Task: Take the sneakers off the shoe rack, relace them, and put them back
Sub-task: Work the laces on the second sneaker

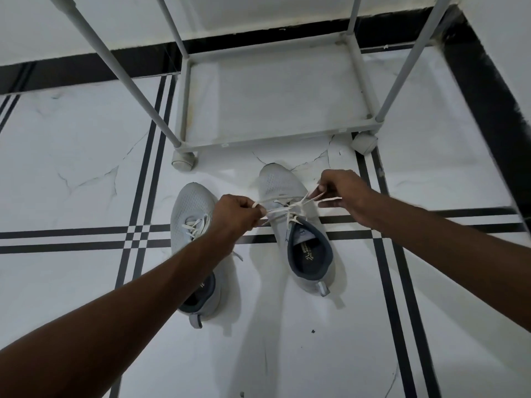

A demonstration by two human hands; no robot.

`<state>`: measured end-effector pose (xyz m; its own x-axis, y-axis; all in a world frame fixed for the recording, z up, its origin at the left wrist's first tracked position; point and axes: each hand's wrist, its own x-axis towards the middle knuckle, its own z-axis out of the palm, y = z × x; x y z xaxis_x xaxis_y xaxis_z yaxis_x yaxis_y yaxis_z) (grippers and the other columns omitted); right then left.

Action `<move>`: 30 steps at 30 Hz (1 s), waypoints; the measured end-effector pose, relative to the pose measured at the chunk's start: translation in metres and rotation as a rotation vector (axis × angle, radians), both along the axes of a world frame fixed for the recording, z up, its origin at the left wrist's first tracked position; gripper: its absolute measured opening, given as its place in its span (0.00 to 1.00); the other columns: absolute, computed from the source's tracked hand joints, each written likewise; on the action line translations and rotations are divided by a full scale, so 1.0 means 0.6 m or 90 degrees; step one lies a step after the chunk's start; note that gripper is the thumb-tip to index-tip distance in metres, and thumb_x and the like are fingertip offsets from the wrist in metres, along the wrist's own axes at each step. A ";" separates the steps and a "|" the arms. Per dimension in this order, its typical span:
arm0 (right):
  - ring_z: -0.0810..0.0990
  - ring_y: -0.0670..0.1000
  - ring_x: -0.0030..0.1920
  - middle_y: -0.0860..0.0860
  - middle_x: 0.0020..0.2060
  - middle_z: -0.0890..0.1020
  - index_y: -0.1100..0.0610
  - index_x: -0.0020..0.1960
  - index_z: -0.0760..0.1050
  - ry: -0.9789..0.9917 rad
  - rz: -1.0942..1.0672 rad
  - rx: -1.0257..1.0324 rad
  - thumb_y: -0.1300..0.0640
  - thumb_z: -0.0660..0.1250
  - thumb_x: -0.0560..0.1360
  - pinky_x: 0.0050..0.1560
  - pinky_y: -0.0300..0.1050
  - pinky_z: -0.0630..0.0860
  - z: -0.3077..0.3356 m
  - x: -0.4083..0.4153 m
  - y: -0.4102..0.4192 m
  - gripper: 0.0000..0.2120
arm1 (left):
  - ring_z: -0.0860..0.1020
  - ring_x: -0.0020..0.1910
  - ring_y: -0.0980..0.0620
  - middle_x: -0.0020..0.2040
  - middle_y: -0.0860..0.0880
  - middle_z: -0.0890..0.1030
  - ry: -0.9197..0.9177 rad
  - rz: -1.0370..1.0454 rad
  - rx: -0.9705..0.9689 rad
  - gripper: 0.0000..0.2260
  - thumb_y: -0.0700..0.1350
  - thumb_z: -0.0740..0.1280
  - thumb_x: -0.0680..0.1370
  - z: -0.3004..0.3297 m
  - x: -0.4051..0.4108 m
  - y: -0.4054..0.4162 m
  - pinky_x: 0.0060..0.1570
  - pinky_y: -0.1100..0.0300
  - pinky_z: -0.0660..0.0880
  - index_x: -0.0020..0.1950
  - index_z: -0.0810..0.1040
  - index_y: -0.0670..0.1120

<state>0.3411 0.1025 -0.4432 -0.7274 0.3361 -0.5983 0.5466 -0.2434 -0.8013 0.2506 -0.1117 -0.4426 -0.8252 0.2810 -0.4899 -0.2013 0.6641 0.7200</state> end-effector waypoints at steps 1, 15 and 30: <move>0.83 0.53 0.40 0.55 0.33 0.84 0.59 0.32 0.70 0.009 -0.017 0.008 0.60 0.61 0.73 0.53 0.51 0.78 0.001 0.000 0.005 0.11 | 0.77 0.26 0.54 0.27 0.47 0.81 -0.024 0.015 -0.025 0.05 0.41 0.75 0.70 -0.002 -0.004 -0.006 0.32 0.62 0.79 0.36 0.84 0.41; 0.78 0.51 0.39 0.45 0.32 0.79 0.51 0.38 0.80 -0.016 0.264 0.727 0.42 0.69 0.73 0.38 0.42 0.68 -0.030 0.029 0.032 0.13 | 0.83 0.47 0.42 0.48 0.41 0.83 0.073 -0.064 -0.239 0.18 0.45 0.76 0.70 -0.034 -0.010 -0.028 0.52 0.47 0.80 0.55 0.81 0.38; 0.81 0.54 0.48 0.50 0.47 0.87 0.53 0.53 0.85 0.145 0.426 0.662 0.62 0.69 0.73 0.50 0.48 0.76 -0.057 0.035 -0.035 0.12 | 0.84 0.38 0.47 0.39 0.45 0.86 0.153 -0.237 -0.086 0.05 0.43 0.76 0.70 -0.032 0.050 0.030 0.41 0.57 0.81 0.43 0.84 0.45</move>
